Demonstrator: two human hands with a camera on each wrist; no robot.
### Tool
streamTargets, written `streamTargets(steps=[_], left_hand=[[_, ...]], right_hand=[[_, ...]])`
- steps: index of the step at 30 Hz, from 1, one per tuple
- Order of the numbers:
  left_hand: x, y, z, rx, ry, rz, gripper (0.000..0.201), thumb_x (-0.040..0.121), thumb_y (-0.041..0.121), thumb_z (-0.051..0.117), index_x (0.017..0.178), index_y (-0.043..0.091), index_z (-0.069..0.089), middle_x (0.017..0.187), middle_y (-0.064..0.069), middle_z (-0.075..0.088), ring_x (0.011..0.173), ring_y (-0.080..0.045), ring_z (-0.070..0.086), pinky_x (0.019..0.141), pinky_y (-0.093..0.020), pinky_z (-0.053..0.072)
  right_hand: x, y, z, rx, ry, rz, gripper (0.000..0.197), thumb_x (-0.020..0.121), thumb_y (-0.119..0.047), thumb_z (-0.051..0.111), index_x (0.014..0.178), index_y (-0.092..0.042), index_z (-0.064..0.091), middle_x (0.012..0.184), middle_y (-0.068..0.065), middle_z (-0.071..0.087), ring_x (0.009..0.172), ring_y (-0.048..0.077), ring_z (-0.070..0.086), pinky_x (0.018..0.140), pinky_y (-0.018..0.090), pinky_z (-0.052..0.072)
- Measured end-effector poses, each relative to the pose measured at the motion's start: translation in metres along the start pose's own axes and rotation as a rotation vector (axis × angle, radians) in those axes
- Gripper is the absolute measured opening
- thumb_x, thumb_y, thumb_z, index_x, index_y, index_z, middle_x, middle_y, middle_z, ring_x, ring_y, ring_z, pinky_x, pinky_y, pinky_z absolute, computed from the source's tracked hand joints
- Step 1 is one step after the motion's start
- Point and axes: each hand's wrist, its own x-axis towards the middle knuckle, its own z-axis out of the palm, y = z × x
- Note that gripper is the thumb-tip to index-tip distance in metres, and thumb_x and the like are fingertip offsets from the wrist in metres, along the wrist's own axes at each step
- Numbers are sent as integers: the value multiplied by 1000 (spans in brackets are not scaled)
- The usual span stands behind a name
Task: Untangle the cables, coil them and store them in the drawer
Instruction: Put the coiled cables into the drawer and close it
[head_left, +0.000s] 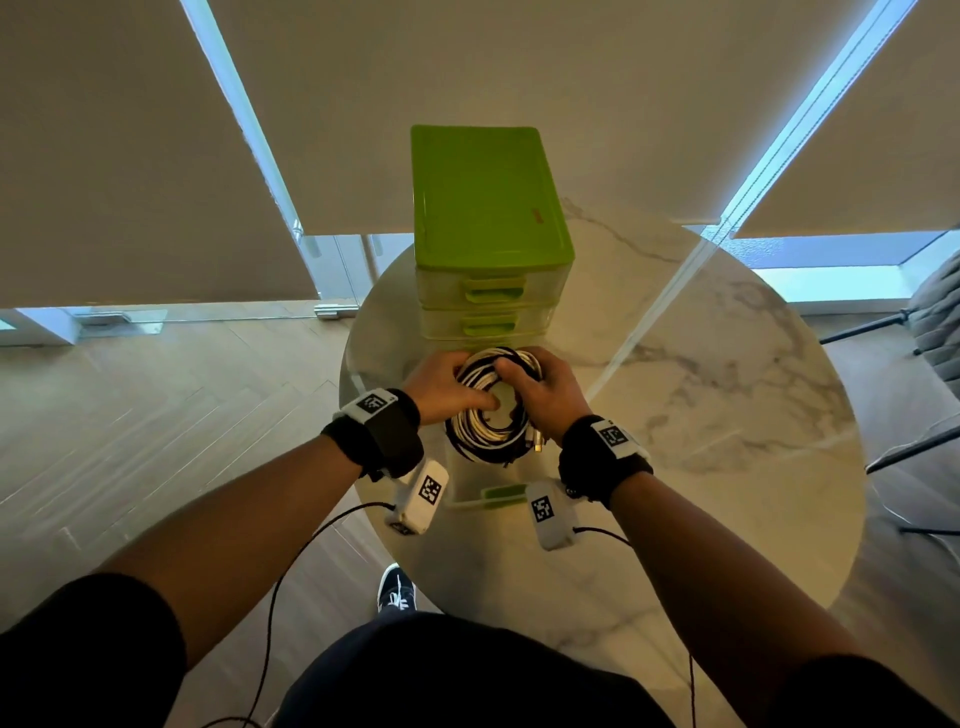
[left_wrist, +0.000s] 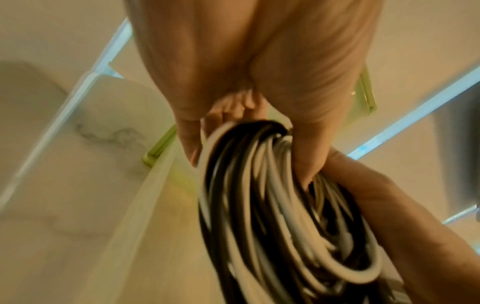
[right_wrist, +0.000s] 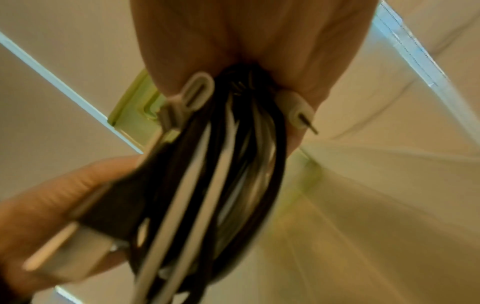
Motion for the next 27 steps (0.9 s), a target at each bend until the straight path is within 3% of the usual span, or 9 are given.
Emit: streamTargets(steps=[2,4,7,10,14,17,21,24,27], left_hand=[[-2,-6,-3,53,-11,-19,59,63,31,85,117,20,65,115,1,68,107,-15,63,99,-36,47],[-4,-10,-12,120,24,-39,67,71,23,83,131,15,55,131,-3,57,123,-19,51,98,-28,38],[-10,-15,-26,223,97,13,57,75,19,80,127,15,58,130,-3,58,121,-19,52,95,-28,40],[-15,-19,-30,324,126,109,52,75,19,80,123,14,62,128,-6,60,120,-21,54,99,-32,42],[-16,-26,-22,449,9,200,77,74,32,80,141,18,45,146,-5,45,133,-20,41,111,-35,31],[-7,-39,-8,550,-118,220,95,75,40,77,151,20,23,159,1,20,143,-15,23,117,-32,18],[6,-49,5,723,-112,235,103,74,48,74,153,21,13,162,5,1,146,-17,15,118,-32,13],[6,-49,12,805,-98,226,111,75,54,71,153,17,1,162,1,-3,147,-17,9,118,-30,9],[7,-54,18,887,-63,249,115,74,62,68,153,13,-1,161,-4,3,147,-20,11,119,-31,9]], right_hand=[[4,8,1,-103,-30,39,28,87,-40,65,106,-19,63,94,3,69,82,16,66,65,31,56],[8,14,2,-189,-62,79,33,86,-45,65,107,-20,62,96,1,68,86,19,66,74,39,58],[14,15,6,-229,-81,138,36,85,-47,64,108,-19,63,99,4,69,87,23,66,79,44,57],[23,12,10,-233,-98,165,34,85,-49,64,102,-20,62,97,6,69,88,26,66,80,48,56],[29,14,15,-260,-122,201,44,85,-54,59,111,-18,57,109,10,66,97,31,64,83,49,55],[27,16,20,-357,-113,204,48,93,-48,52,124,-11,49,121,18,61,109,37,58,87,39,49],[26,18,30,-333,-50,223,48,97,-42,48,132,-9,41,127,22,58,115,40,55,89,39,43],[30,24,39,-336,-10,237,46,96,-48,44,123,-10,40,123,24,58,110,42,56,88,44,46],[30,26,41,-381,20,235,45,96,-53,37,114,-12,37,121,26,57,108,44,56,86,44,44]])
